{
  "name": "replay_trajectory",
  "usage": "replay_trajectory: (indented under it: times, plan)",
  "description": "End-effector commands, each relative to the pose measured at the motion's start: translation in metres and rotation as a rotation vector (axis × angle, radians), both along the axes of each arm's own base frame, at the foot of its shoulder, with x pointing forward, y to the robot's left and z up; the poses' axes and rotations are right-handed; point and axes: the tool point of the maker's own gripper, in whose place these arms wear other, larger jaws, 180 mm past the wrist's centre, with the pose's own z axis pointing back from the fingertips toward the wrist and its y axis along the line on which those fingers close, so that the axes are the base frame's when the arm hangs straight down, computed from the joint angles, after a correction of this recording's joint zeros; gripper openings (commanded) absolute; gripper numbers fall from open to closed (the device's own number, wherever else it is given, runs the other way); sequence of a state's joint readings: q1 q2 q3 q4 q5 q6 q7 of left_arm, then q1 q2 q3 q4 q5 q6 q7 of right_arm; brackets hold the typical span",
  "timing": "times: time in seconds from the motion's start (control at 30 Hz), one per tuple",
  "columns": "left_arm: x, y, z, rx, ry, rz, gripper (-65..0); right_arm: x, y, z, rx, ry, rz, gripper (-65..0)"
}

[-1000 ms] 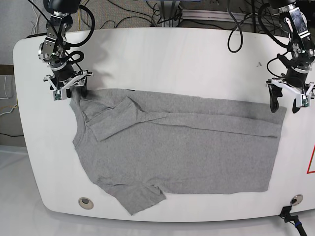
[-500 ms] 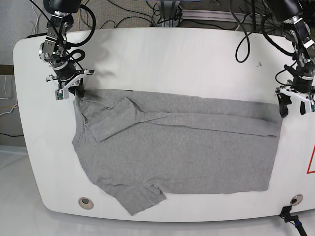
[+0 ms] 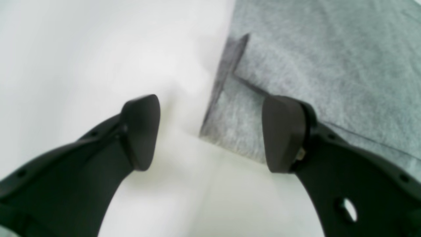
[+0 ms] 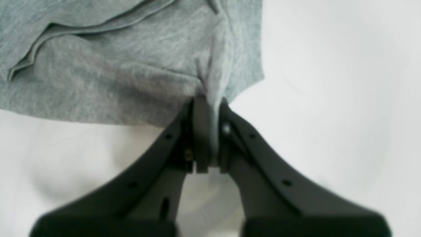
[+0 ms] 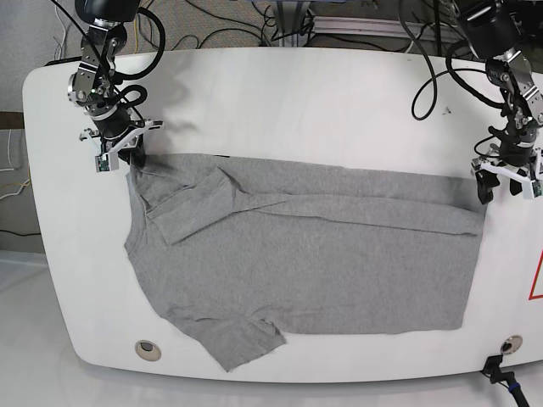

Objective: Fold the T-shirt properly
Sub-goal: 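Lower both grippers and grasp the folded edge of the shirt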

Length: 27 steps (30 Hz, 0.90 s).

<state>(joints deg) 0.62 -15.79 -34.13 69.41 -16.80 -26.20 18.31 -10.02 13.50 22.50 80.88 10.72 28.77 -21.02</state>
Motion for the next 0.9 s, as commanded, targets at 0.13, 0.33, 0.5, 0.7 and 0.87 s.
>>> replay_trajectory:
  times: [0.13, 0.33, 0.5, 0.7, 0.87]
  plan:
    - [0.010, 0.010, 0.001, -0.023, -0.023, 0.025, -19.4, 0.001, -0.005, 0.003, -0.021, 0.003, 0.008, -65.0]
    - [0.016, -0.004, -0.013, -0.034, 0.015, -0.025, -19.4, 0.001, -0.005, 0.003, -0.021, 0.003, 0.008, -65.0]
    - [0.016, -0.007, -0.029, -0.066, 0.030, -0.014, -19.6, 0.001, -0.005, 0.003, -0.021, 0.003, 0.008, -65.0]
    - [0.014, -0.005, -0.031, -0.063, 0.040, -0.016, -20.3, 0.001, -0.005, 0.003, -0.021, 0.003, 0.008, -65.0]
    - [0.014, -0.005, -0.031, -0.063, 0.040, -0.016, -46.2, 0.001, -0.005, 0.003, -0.021, 0.003, 0.008, -65.0]
